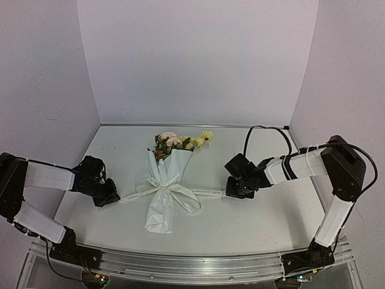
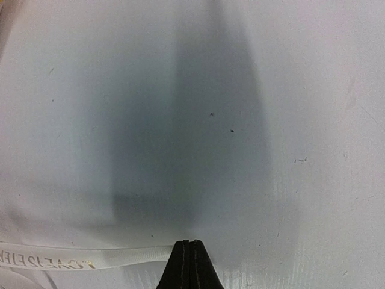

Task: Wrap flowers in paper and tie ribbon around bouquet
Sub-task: Tie the half-tied ribbon around the folded bouquet.

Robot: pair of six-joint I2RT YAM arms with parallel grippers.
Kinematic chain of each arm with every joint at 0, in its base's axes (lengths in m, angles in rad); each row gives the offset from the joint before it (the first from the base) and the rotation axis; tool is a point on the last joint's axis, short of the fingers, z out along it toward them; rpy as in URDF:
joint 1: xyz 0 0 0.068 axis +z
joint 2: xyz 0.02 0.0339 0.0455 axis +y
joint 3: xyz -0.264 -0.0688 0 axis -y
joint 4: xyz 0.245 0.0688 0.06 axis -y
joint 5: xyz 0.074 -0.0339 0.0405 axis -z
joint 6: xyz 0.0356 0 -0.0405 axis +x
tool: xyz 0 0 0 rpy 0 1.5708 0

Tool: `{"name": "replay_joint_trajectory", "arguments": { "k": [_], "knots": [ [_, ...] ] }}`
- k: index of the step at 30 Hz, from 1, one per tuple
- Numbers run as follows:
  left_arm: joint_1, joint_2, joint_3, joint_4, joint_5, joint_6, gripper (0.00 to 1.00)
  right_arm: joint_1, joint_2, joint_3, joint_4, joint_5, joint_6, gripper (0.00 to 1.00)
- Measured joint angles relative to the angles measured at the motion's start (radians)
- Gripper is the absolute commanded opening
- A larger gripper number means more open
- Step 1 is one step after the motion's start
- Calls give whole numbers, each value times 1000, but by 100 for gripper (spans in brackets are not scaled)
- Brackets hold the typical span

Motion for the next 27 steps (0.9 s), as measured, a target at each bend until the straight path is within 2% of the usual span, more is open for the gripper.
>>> {"name": "replay_joint_trajectory", "arguments": {
  "k": [2,5,8,14,19,21,22,23,25,27],
  "knots": [
    [1,-15,1,-15,-5,11,21,-1,0,3,-9,0,-1,5],
    [6,-50,3,-43,-14,25,22,-4,-6,12,-36,-1,-5,10],
    [7,-81,14,-66,-23,39,25,-6,-21,29,-65,-1,-15,26],
    [5,-112,54,-95,-32,61,49,-4,-74,66,-107,-3,-36,58],
    [4,-169,99,-126,-42,86,68,2,-130,67,-138,-3,-42,75],
    [2,-179,126,-131,-44,101,77,7,-146,68,-147,-3,-42,94],
    [0,-181,141,-131,-46,110,78,9,-154,68,-152,-3,-41,97],
    [-2,-184,156,-130,-50,115,81,13,-162,68,-157,-3,-41,98],
    [-8,-190,180,-131,-52,133,98,19,-185,68,-164,-4,-38,98],
    [-14,-196,207,-130,-50,152,100,25,-217,67,-172,-2,-36,98]
  ]
}}
